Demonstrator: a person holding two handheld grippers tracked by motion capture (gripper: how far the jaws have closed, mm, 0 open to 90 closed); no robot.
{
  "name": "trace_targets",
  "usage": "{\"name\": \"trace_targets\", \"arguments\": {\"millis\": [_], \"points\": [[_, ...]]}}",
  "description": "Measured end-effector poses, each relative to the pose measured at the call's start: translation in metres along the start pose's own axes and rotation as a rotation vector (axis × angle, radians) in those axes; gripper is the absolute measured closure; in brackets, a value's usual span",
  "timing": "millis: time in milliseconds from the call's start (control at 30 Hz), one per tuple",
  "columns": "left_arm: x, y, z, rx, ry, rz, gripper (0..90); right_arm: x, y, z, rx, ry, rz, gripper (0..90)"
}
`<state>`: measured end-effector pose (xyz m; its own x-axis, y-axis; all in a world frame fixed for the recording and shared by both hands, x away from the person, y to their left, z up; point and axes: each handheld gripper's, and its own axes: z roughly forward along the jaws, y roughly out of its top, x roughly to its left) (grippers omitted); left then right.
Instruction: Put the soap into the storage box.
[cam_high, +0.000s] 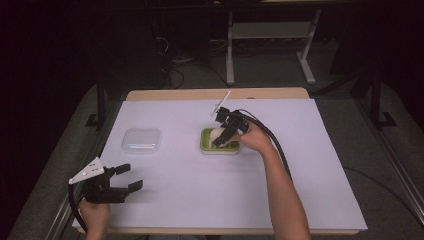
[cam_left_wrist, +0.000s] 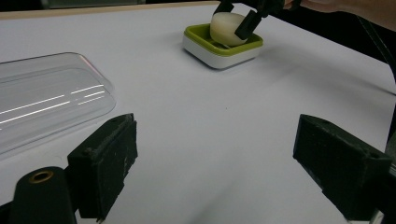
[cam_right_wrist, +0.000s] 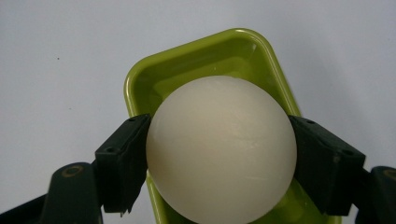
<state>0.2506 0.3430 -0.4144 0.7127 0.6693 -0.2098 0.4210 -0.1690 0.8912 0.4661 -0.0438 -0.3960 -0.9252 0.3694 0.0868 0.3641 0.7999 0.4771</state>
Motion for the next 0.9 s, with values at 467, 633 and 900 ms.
{"name": "trace_targets", "arguments": {"millis": [467, 633, 900], "points": [[-0.0001, -0.0001, 0.0004, 0.001, -0.003, -0.001, 13.1, -0.0008, -0.0004, 0.0029, 0.005, -0.003, -0.005, 23.6], [0.0003, -0.0002, 0.0001, -0.004, -0.001, -0.004, 13.1, -0.0011, -0.0004, 0.0029, 0.006, -0.004, -0.001, 23.6], [0.0001, 0.0, 0.0, -0.002, -0.001, 0.0, 13.1, -0.0012, -0.0006, 0.0029, 0.009, -0.01, -0.007, 23.6]]}}
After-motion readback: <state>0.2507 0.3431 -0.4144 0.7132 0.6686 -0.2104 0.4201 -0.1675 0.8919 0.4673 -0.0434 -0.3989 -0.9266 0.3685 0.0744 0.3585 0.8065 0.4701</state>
